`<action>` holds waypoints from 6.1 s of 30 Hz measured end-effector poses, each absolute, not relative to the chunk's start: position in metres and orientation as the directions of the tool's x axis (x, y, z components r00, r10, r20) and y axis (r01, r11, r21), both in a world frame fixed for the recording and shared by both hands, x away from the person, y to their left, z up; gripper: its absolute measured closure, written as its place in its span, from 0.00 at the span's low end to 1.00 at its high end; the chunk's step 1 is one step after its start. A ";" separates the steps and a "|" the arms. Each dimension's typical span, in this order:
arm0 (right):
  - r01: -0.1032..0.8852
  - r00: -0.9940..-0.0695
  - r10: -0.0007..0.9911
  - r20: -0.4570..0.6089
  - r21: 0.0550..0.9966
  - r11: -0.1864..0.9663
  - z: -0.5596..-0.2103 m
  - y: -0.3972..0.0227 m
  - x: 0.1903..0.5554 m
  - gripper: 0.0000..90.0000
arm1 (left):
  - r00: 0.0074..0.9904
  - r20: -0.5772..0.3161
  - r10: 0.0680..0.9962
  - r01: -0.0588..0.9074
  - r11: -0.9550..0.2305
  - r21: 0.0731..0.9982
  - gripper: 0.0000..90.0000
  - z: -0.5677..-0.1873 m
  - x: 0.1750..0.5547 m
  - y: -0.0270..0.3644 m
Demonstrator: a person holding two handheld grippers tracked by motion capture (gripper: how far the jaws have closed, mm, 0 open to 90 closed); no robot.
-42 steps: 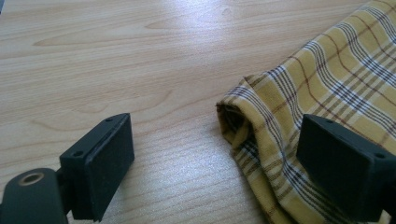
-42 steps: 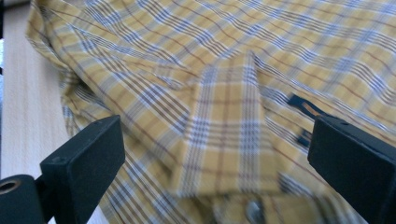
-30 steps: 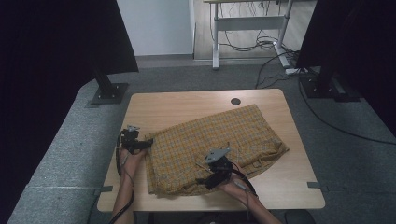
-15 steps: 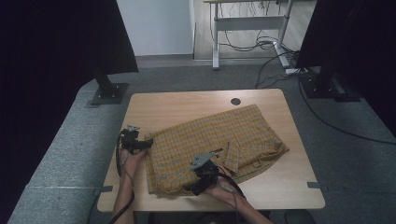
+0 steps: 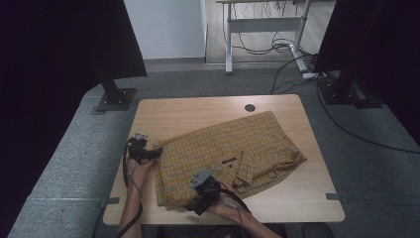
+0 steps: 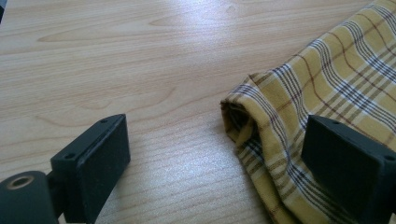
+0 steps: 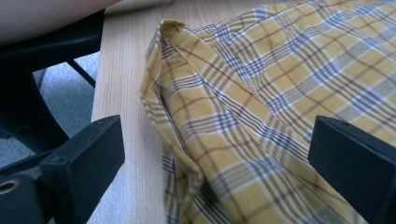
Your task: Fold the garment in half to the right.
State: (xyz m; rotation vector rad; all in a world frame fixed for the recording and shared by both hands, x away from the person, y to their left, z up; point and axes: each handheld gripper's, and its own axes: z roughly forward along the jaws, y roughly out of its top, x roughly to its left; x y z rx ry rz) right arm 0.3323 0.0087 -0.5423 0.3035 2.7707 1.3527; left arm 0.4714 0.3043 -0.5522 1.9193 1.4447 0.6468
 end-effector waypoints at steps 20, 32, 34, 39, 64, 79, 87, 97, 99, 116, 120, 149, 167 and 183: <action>0.100 -0.982 0.184 -0.034 0.734 0.672 -0.560 0.047 0.332 0.11 | 0.296 0.011 0.955 0.641 -0.207 0.739 0.08 -0.552 0.474 0.303; 0.163 -0.951 0.304 -0.048 0.760 0.629 -0.556 0.039 0.332 0.73 | 0.417 -0.027 0.909 0.576 -0.241 0.781 0.79 -0.550 0.463 0.293; 0.159 -0.948 0.311 -0.062 0.756 0.636 -0.555 0.038 0.333 0.80 | 0.423 -0.039 0.905 0.578 -0.236 0.782 0.87 -0.550 0.463 0.292; 0.152 -0.950 0.304 -0.070 0.747 0.647 -0.551 0.037 0.334 0.84 | 0.426 -0.003 0.905 0.571 -0.266 0.777 0.93 -0.547 0.462 0.289; 0.098 -0.936 0.340 -0.094 0.857 0.506 -0.469 -0.041 0.331 0.84 | 0.524 0.098 0.846 0.311 -0.298 0.902 0.93 -0.454 0.452 0.242; 0.285 -0.862 0.505 0.028 0.852 0.439 -0.489 -0.120 0.363 0.85 | 0.561 0.163 0.812 0.306 -0.386 0.870 0.93 -0.473 0.491 0.161; 0.381 -0.845 0.530 0.076 0.782 0.494 -0.530 -0.140 0.369 0.85 | 0.604 0.168 0.779 0.394 -0.476 0.786 0.90 -0.524 0.506 0.127; 0.398 -0.848 0.520 0.104 0.772 0.495 -0.542 -0.135 0.361 0.84 | 0.623 0.123 0.772 0.449 -0.482 0.753 0.88 -0.542 0.498 0.142; 0.389 -0.855 0.510 0.098 0.771 0.504 -0.542 -0.129 0.358 0.84 | 0.622 0.108 0.775 0.460 -0.474 0.750 0.88 -0.542 0.493 0.150; 0.310 -0.918 0.388 0.087 0.768 0.561 -0.543 -0.057 0.328 0.84 | 0.578 0.048 0.814 0.521 -0.414 0.747 0.89 -0.543 0.451 0.222; 0.295 -0.924 0.373 0.079 0.769 0.568 -0.542 -0.049 0.325 0.84 | 0.574 0.034 0.818 0.523 -0.398 0.753 0.90 -0.542 0.448 0.231; 0.157 -0.919 0.395 -0.012 0.906 0.394 -0.435 -0.096 0.317 0.85 | 0.604 0.114 0.788 0.198 -0.287 0.937 0.92 -0.417 0.444 0.208; 0.348 -0.854 0.517 0.065 0.809 0.473 -0.516 -0.155 0.363 0.85 | 0.635 0.169 0.754 0.395 -0.505 0.767 0.91 -0.528 0.495 0.133; 0.353 -0.890 0.446 0.092 0.758 0.548 -0.540 -0.108 0.340 0.85 | 0.657 0.116 0.745 0.441 -0.505 0.742 0.90 -0.543 0.466 0.179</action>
